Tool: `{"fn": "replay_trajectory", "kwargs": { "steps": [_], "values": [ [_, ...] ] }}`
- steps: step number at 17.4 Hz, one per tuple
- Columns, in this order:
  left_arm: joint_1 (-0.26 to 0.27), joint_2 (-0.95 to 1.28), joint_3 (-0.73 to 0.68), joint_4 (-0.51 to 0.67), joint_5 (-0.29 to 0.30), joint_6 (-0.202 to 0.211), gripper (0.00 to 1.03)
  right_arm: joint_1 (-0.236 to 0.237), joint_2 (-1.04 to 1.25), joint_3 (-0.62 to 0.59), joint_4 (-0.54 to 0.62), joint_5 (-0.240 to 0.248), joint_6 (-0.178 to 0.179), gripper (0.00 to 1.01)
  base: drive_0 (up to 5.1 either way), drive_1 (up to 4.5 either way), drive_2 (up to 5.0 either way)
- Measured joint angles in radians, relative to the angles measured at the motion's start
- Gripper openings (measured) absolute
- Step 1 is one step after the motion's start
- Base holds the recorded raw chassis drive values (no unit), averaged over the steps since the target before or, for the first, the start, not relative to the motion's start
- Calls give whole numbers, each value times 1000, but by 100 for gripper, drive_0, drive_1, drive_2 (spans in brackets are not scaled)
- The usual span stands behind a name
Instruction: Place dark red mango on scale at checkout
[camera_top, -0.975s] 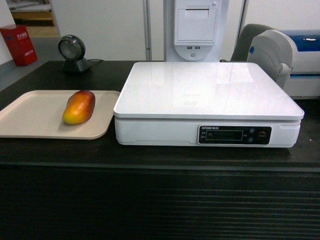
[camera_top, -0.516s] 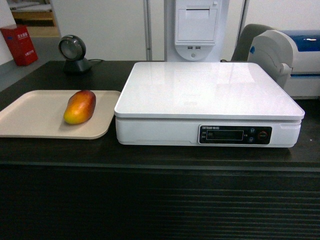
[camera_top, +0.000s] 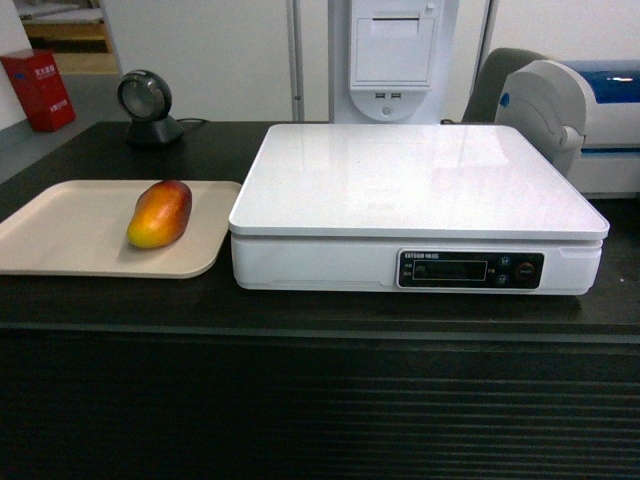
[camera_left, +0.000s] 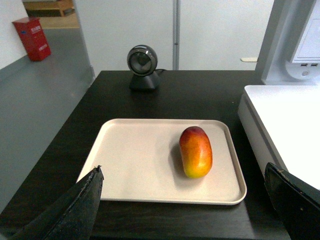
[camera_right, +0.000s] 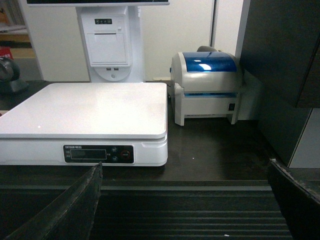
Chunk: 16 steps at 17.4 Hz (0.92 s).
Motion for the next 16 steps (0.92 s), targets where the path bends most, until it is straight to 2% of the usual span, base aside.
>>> {"fn": "replay_trajectory", "kwargs": {
  "steps": [2, 5, 9, 13, 16],
  "values": [
    [-1, 146, 110, 8, 64, -6, 98, 0, 0, 0, 0, 0, 0, 98, 0, 0, 0],
    [-24, 353, 298, -10, 109, -5, 98, 0, 0, 0, 0, 0, 0, 98, 0, 0, 0],
    [-18, 591, 521, -100, 127, 0, 98, 0, 0, 0, 0, 0, 0, 98, 0, 0, 0],
    [-10, 826, 782, -261, 134, 21, 98, 0, 0, 0, 0, 0, 0, 98, 0, 0, 0],
    [-10, 962, 949, -386, 122, 21, 98, 0, 0, 0, 0, 0, 0, 98, 0, 0, 0]
  ]
}}
